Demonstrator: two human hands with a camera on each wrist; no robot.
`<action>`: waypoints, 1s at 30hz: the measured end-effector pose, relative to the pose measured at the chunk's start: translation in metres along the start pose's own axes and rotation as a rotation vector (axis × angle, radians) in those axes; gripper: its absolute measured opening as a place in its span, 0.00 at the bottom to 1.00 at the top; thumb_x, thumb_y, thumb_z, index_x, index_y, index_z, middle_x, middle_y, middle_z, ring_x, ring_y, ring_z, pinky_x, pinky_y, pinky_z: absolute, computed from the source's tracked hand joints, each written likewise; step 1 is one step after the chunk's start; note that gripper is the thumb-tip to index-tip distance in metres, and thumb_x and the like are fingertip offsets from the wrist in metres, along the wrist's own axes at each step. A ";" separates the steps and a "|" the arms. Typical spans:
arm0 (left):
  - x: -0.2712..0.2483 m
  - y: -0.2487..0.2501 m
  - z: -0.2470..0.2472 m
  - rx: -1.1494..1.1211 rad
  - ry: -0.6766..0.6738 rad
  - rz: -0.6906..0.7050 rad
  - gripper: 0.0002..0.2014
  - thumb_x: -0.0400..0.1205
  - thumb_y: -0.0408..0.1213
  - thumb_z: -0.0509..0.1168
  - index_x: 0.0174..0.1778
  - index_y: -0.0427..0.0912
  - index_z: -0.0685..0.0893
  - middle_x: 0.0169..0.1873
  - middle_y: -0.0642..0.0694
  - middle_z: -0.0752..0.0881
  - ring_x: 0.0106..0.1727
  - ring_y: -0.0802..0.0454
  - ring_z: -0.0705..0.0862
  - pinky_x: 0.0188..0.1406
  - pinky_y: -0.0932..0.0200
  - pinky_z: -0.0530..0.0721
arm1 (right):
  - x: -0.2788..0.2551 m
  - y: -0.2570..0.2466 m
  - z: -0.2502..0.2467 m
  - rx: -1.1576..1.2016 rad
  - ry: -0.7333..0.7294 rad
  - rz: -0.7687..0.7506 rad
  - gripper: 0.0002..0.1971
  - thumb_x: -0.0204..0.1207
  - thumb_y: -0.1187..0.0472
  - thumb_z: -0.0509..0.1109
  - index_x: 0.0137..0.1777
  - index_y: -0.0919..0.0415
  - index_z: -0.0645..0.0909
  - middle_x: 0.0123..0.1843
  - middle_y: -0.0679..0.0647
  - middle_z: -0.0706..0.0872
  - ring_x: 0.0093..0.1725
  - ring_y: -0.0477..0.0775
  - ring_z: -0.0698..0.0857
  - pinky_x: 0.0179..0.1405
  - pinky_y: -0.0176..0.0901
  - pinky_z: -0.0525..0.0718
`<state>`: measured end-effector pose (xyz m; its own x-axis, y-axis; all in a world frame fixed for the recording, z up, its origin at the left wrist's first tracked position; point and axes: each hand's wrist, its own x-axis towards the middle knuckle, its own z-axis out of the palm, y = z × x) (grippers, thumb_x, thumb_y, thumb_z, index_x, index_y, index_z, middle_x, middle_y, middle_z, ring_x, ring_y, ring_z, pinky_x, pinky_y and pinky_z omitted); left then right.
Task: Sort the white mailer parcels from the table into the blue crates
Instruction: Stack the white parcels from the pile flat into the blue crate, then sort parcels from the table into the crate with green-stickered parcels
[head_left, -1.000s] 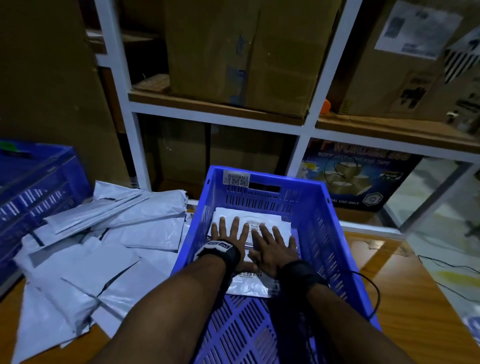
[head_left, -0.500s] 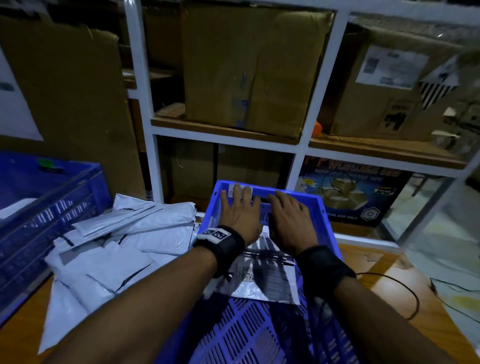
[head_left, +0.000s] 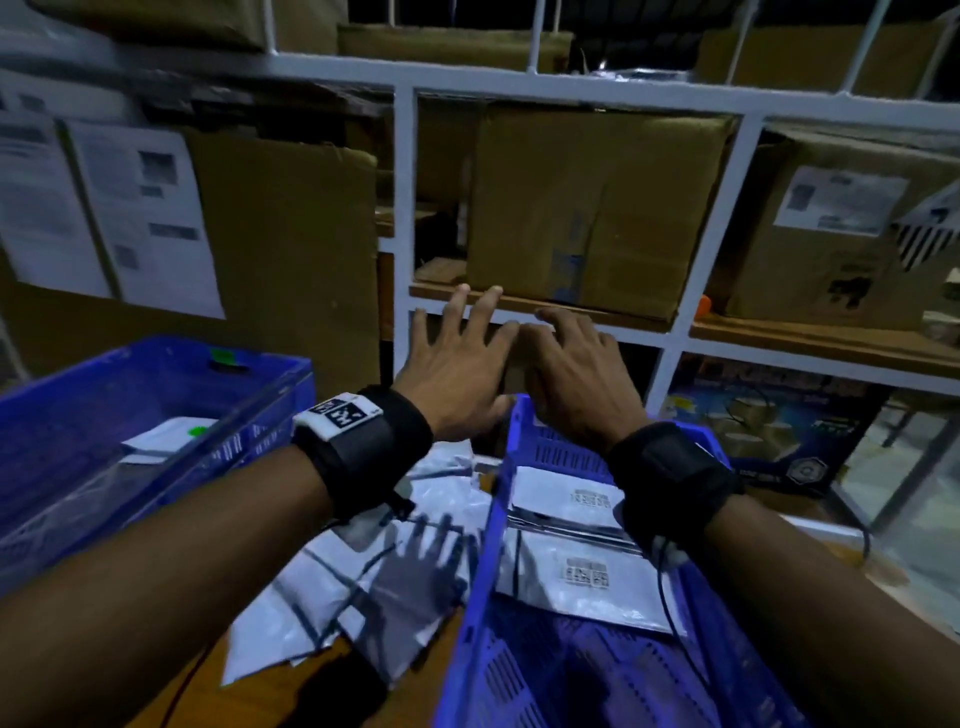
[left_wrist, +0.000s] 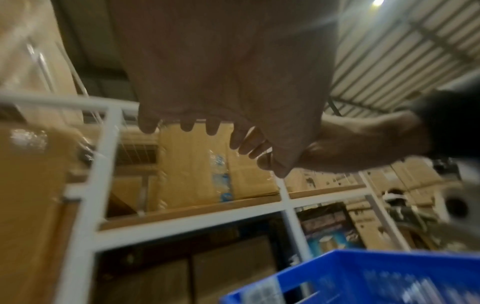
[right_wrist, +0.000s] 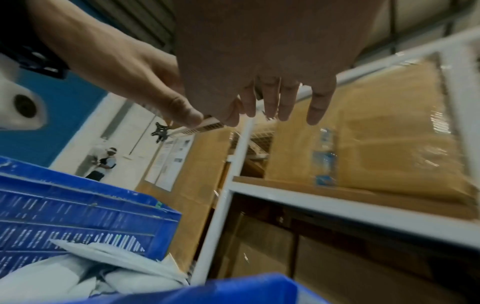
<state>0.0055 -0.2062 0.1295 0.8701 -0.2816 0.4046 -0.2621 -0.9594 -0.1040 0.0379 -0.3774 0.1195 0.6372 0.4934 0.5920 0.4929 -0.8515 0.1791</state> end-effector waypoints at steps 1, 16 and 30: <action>-0.006 -0.014 -0.001 0.021 0.012 0.012 0.39 0.81 0.58 0.64 0.84 0.51 0.55 0.87 0.45 0.40 0.86 0.35 0.38 0.78 0.20 0.50 | 0.007 -0.012 0.000 -0.005 0.011 -0.013 0.24 0.74 0.52 0.58 0.68 0.60 0.77 0.73 0.62 0.75 0.68 0.67 0.76 0.54 0.61 0.77; -0.103 -0.202 0.067 0.047 -0.152 0.001 0.41 0.85 0.59 0.59 0.88 0.51 0.44 0.86 0.44 0.34 0.86 0.36 0.36 0.80 0.23 0.45 | 0.057 -0.199 0.075 -0.023 -0.289 0.057 0.30 0.79 0.45 0.64 0.79 0.52 0.63 0.74 0.59 0.68 0.71 0.63 0.71 0.63 0.65 0.75; -0.132 -0.216 0.127 -0.042 -0.256 0.091 0.39 0.84 0.60 0.59 0.87 0.50 0.50 0.87 0.41 0.42 0.86 0.34 0.38 0.78 0.19 0.42 | -0.026 -0.238 0.160 -0.025 -0.986 0.016 0.41 0.76 0.38 0.67 0.83 0.50 0.52 0.85 0.56 0.54 0.83 0.64 0.55 0.75 0.73 0.62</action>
<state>0.0002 0.0359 -0.0169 0.9180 -0.3665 0.1515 -0.3565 -0.9300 -0.0897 -0.0006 -0.1592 -0.0643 0.8578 0.3996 -0.3233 0.4747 -0.8570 0.2003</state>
